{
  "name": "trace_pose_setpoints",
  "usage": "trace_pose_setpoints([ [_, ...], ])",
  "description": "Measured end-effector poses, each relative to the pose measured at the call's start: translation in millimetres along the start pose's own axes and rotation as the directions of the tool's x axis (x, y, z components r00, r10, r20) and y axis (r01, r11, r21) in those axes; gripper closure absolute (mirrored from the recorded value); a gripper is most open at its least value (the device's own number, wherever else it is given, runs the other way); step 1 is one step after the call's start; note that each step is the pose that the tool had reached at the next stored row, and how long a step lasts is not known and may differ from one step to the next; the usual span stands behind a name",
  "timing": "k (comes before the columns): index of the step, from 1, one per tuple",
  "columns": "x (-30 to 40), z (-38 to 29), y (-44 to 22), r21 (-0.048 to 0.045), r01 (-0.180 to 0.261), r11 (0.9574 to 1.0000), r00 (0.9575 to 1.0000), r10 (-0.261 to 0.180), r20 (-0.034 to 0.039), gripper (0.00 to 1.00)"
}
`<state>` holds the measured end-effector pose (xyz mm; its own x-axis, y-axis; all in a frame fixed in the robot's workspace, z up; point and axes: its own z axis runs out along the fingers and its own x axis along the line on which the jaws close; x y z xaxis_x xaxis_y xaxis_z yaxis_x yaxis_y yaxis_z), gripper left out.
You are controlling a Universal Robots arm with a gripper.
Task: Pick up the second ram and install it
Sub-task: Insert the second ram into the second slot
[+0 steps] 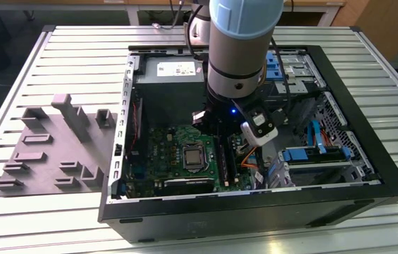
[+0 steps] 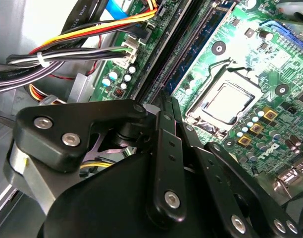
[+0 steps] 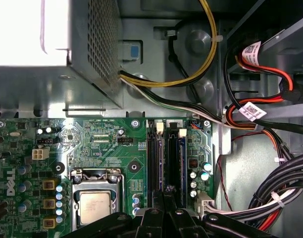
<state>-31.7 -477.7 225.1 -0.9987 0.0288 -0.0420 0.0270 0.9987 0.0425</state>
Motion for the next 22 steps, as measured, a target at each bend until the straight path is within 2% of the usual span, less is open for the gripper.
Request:
trace_pose_setpoints([
  [22,0.1,2.1,-0.1,-0.0003,0.000,1.0000,1.0000,0.000,-0.0001,0.89],
])
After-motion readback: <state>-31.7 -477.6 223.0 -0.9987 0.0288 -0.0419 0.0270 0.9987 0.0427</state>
